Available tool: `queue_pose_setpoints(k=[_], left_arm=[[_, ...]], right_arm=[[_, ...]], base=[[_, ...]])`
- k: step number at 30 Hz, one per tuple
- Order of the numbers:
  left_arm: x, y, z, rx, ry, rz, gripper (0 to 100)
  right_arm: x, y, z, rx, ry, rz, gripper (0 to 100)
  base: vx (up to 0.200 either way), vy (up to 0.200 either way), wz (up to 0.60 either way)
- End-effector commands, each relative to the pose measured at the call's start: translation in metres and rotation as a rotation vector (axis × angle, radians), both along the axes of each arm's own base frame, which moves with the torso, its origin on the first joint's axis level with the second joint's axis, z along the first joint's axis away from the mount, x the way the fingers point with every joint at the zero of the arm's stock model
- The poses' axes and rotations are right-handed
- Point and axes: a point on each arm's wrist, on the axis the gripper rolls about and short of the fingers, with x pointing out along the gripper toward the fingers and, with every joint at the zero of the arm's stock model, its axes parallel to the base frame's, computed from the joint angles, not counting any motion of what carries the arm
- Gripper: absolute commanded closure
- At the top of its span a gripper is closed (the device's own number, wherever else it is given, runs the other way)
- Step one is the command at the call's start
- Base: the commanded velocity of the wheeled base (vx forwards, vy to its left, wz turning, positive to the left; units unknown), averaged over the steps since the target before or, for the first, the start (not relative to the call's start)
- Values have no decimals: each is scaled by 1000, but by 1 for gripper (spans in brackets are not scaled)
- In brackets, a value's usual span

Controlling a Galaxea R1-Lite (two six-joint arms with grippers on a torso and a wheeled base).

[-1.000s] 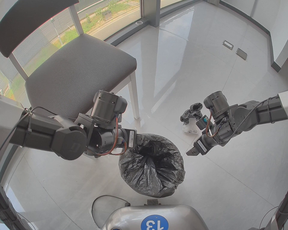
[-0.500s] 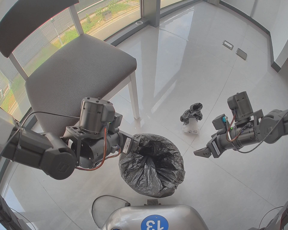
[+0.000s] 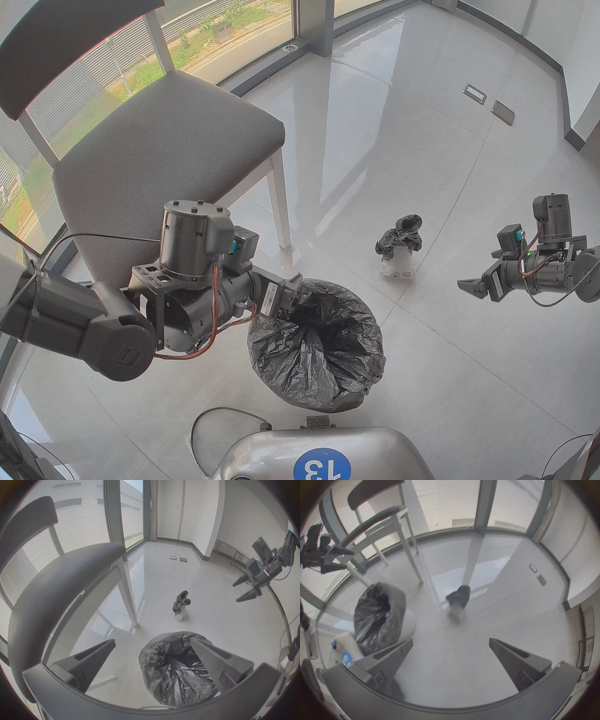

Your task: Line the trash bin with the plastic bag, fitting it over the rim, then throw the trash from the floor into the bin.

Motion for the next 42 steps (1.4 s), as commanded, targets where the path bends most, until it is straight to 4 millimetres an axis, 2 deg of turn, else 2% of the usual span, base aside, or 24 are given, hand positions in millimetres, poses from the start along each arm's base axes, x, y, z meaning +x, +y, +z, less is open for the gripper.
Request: queue_pose_setpoints(k=[1, 8, 11, 15, 19, 27, 29, 37, 42], left_arm=[[7, -5, 18, -40, -57, -2, 0], [10, -4, 21, -50, -66, 11, 0], [9, -3, 22, -55, -71, 11, 0], [8, -2, 26, -68, -76, 13, 0], [7, -5, 31, -133, -84, 16, 0], [8, -7, 29, -170, -135, 12, 0], [8, -8, 24, -180, -112, 15, 0], [8, -10, 25, -198, -108, 20, 0], [6, -16, 28, -206, -117, 8, 0]], right_arm=[[52, -20, -51, 51, -25, -50, 0], [105, -1, -67, 181, -64, -15, 0], [122, 9, -76, 199, -107, 11, 0], [134, 28, -80, 245, -170, 40, 0], [136, 40, -82, 256, -182, 65, 0], [133, 46, -82, 254, -175, 77, 0], [132, 46, -82, 251, -175, 72, 0], [128, 38, -76, 244, -180, 57, 0], [129, 31, -78, 237, -172, 41, 0]], base=[[0, 0, 0], [0, 0, 0], [0, 0, 0], [0, 0, 0], [0, 0, 0], [0, 0, 0], [100, 0, 0], [200, 0, 0], [0, 0, 0]])
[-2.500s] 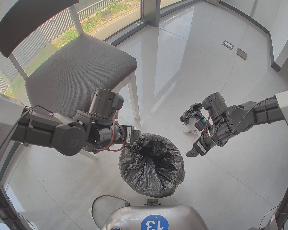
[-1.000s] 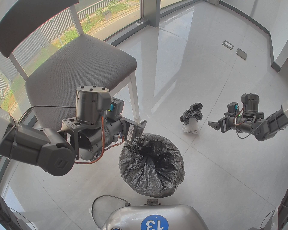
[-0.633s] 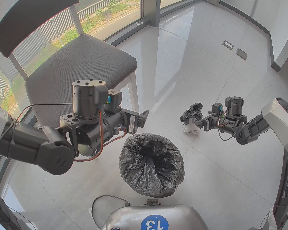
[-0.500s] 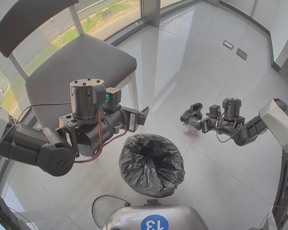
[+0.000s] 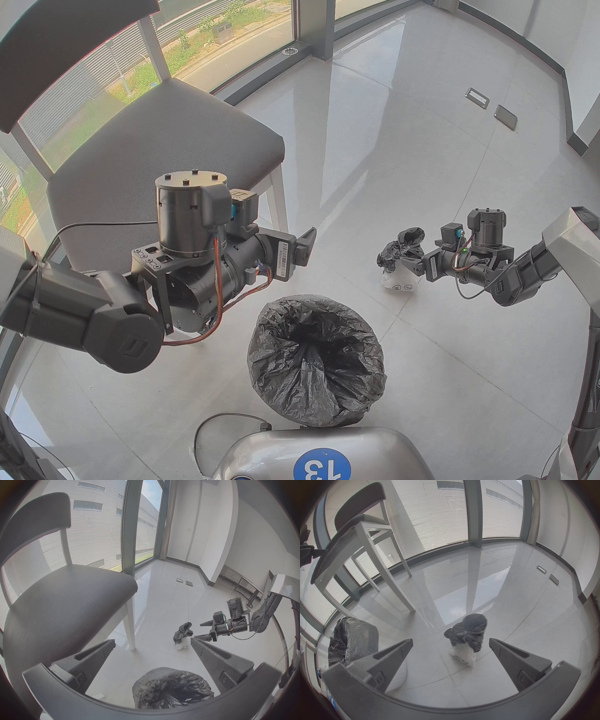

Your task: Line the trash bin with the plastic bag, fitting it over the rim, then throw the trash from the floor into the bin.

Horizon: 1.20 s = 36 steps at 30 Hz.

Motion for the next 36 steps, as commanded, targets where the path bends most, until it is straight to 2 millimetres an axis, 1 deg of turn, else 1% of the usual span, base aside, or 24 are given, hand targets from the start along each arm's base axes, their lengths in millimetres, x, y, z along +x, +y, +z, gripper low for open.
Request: queue_pose_setpoints(k=[1, 8, 16, 20, 23, 25, 29, 30, 32, 35, 36], left_arm=[[-1, -4, 0, 1, -1, -11, 0], [-1, -6, 0, -2, -5, -14, 0], [-1, -6, 3, -9, -11, -15, 0], [-2, -5, 4, -17, -14, -13, 0], [-2, -6, 4, -17, -14, -14, 0], [-1, -5, 5, -31, -24, -12, 0], [-1, -5, 6, -48, -43, -12, 0], [-1, -5, 6, -48, -43, -12, 0], [-1, -5, 6, -49, -44, -12, 0], [0, -6, 6, -50, -47, -12, 0], [0, -6, 6, -52, -49, -12, 0]], right_arm=[[1, -3, -1, -2, 6, -7, 0], [10, -5, -15, -6, 24, -14, 0], [33, -9, -40, -7, 43, -25, 0], [44, -7, -53, -12, 39, -23, 0], [46, -7, -55, -12, 39, -23, 0], [54, -6, -63, -20, 32, -21, 0], [64, -9, -69, -21, 12, -27, 0], [64, -9, -69, -21, 12, -27, 0], [70, -9, -79, -24, 6, -29, 0], [78, -8, -86, -17, -7, -29, 0], [79, -8, -87, -14, -8, -30, 100]], base=[[0, 0, 0], [0, 0, 0], [0, 0, 0], [0, 0, 0], [0, 0, 0], [0, 0, 0], [0, 0, 0], [0, 0, 0], [0, 0, 0], [0, 0, 0], [0, 0, 0]])
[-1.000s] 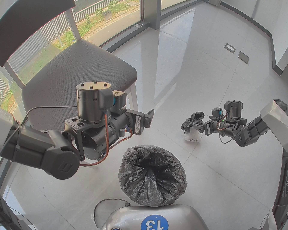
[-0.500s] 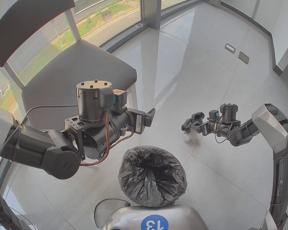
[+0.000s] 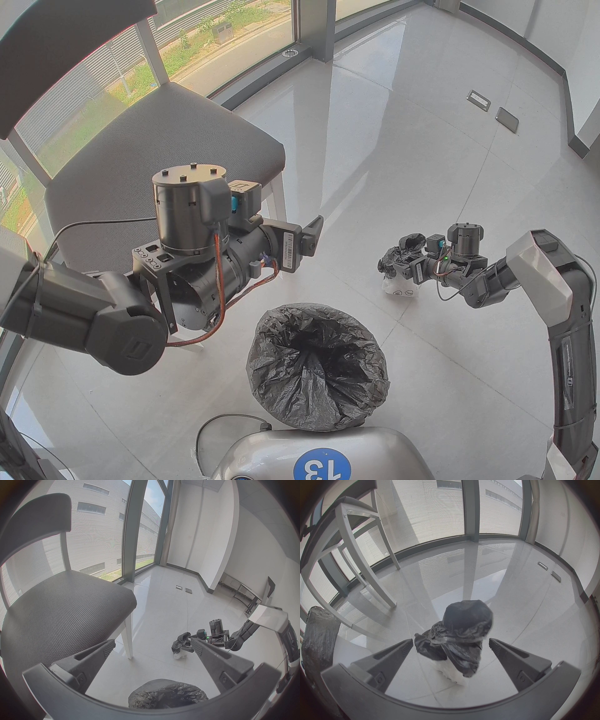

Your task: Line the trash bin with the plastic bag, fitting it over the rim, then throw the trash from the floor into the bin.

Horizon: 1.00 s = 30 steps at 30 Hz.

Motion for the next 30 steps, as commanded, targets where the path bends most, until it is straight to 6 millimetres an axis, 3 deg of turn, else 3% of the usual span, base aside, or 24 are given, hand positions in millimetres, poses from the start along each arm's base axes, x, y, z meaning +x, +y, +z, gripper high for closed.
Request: queue_pose_setpoints(k=[1, 10, 16, 18, 20, 24, 28, 30], left_arm=[[1, 0, 0, -3, -8, -1, 0], [0, 0, -2, -1, -1, -1, 0], [-1, 0, -6, 8, 10, -1, 0], [-6, -1, -14, 27, 32, -10, 0], [-11, 0, -22, 48, 56, -13, 0], [-29, 5, -49, 125, 136, -21, 0], [-30, 9, -59, 136, 172, -10, 0], [-29, 8, -59, 125, 173, -13, 0]], right_arm=[[12, 1, -25, 4, 6, -1, 100], [13, 0, -20, -3, -4, -2, 100], [1, 0, 5, -10, -20, 6, 100], [-15, 1, 36, -18, -44, 16, 100], [-27, 1, 52, -27, -52, 26, 100], [-75, 4, 95, -48, -63, 53, 100], [-111, 4, 117, -48, -54, 66, 100], [-120, 2, 122, -48, -51, 66, 100]], base=[[0, 0, 0], [0, 0, 0], [0, 0, 0], [0, 0, 0], [0, 0, 0], [0, 0, 0], [0, 0, 0], [0, 0, 0]])
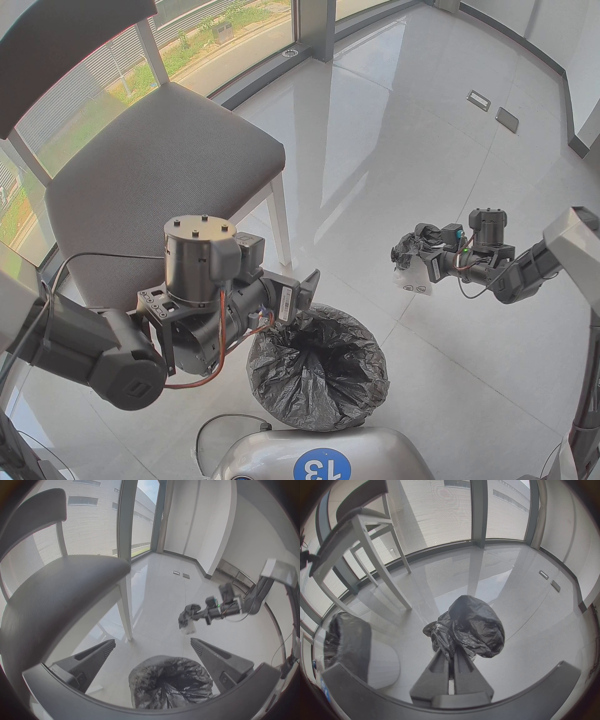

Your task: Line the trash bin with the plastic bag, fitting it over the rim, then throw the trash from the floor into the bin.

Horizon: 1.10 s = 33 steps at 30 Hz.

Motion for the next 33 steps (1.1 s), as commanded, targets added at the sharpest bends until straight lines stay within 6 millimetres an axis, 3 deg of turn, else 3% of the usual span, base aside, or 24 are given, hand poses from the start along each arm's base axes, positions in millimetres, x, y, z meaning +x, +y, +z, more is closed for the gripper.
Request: queue_pose_setpoints(k=[1, 4, 19, 27, 33], left_arm=[[-8, 4, -17, 21, 54, -2, 0], [-8, 0, -11, -12, 21, -16, 0], [-15, 2, -6, -22, 1, -16, 0], [-17, 0, -8, -54, 3, -11, 0], [-20, 9, -16, -26, 19, 68, 0]], right_arm=[[-62, -1, 64, 2, -68, 23, 100], [-70, -4, 67, 6, -67, 18, 100], [-80, -3, 89, 17, -127, 24, 100], [-93, 27, 112, 86, -179, 105, 100], [-114, 46, 131, 142, -207, 171, 100]], base=[[0, 0, 0], [0, 0, 0], [-200, 0, 0], [0, 0, 0], [0, 0, 0]])
